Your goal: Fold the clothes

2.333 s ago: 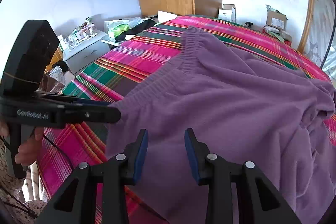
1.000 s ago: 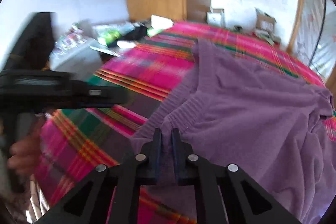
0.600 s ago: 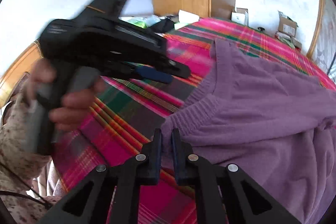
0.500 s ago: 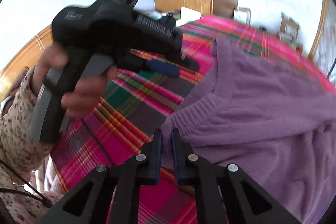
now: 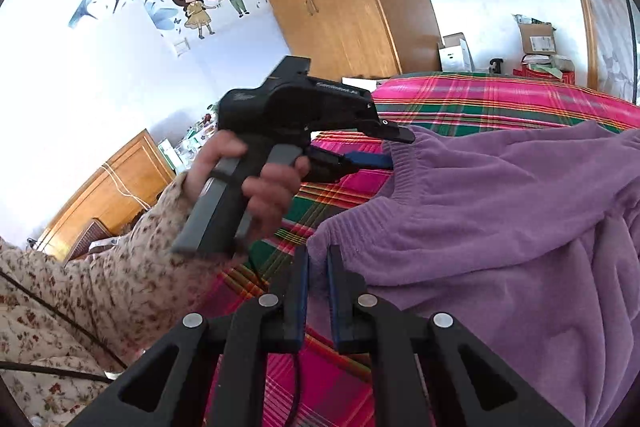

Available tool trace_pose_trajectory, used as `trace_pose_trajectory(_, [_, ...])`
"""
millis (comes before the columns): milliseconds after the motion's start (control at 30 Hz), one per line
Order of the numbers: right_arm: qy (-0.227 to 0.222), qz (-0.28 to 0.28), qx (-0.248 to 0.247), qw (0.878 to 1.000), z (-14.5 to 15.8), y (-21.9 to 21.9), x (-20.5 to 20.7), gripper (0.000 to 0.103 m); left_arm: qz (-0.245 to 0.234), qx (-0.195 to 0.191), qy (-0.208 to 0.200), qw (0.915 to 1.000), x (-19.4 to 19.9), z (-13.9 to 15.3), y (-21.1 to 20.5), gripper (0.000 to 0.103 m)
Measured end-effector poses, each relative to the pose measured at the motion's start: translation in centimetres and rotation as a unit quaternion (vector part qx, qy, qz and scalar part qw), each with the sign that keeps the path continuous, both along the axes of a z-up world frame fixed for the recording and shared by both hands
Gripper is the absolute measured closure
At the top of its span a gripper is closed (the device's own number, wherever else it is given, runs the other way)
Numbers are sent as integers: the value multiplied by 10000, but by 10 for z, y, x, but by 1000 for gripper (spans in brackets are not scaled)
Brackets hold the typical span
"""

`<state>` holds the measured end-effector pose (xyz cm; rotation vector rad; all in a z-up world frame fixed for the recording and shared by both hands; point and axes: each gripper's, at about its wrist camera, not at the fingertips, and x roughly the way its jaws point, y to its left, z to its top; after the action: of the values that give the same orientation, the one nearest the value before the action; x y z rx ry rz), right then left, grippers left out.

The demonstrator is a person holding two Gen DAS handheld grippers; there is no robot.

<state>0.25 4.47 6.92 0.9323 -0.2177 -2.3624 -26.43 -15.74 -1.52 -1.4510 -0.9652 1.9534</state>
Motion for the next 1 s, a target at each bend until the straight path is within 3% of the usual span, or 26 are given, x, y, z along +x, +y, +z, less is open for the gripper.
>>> trace_pose_trajectory(233, [-138, 75, -95, 9998, -6, 6, 6, 94, 75, 415, -270, 9987, -22, -12, 15, 65])
trace_pose_trajectory(467, [-363, 316, 68, 9988, -18, -3, 3, 94, 142, 872, -478, 9949, -47, -4, 25, 65])
trace_pose_trajectory(700, [-513, 522, 82, 9973, -27, -12, -8, 94, 261, 813, -97, 9963, -51, 18, 16, 65])
trace_pose_trajectory(1000, [-788, 918, 190, 9925, -45, -36, -21, 94, 1075, 656, -274, 9917, -37, 3, -35, 65])
